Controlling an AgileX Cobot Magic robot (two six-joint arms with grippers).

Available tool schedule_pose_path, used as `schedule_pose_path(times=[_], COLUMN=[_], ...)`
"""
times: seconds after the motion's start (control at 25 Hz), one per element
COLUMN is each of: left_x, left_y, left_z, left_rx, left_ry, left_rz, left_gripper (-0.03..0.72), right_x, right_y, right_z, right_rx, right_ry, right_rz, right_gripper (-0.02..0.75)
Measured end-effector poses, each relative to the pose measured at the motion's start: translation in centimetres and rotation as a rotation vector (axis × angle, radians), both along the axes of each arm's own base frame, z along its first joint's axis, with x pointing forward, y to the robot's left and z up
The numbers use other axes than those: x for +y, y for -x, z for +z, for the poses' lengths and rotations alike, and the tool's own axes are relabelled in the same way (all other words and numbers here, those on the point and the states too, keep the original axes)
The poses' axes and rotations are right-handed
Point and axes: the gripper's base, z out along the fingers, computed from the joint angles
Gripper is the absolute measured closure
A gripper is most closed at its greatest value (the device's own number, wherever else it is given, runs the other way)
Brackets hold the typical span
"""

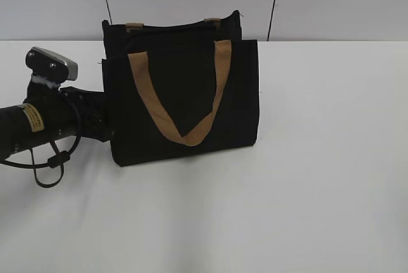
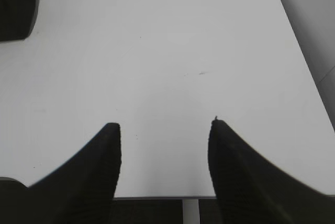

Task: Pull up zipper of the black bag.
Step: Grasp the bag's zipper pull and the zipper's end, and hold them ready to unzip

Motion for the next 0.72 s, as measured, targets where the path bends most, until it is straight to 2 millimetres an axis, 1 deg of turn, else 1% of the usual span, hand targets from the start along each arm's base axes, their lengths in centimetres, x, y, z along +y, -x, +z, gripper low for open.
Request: schedule_pose_path(times=[0.32,0.44,0.56,0.72], left_x=[-0.1,-0.1,-0.2,-0.4], left_y=[0.0,-0.1,-0.7,-1.3], left_z=[-1.8,-1.8,-1.4,-1.5], left_rx=[0.044,0.039,0.016,0.009], left_ry=[-0.002,0.004,0.012,0.014], left_rz=[-0.003,-0.001,-0.001,-0.002], left_gripper=[0.394,0.399,0.4,0.406], right_x=[0.0,0.0,0.0,0.0], right_y=[0.0,0.0,0.0,0.0], right_z=[0.0,0.0,0.0,0.0], right_rx=[0.0,0.0,0.0,0.0], right_ry=[0.0,0.0,0.0,0.0], right_rz=[0.0,0.0,0.0,0.0], right_gripper=[0.327,0.327,0.327,0.327])
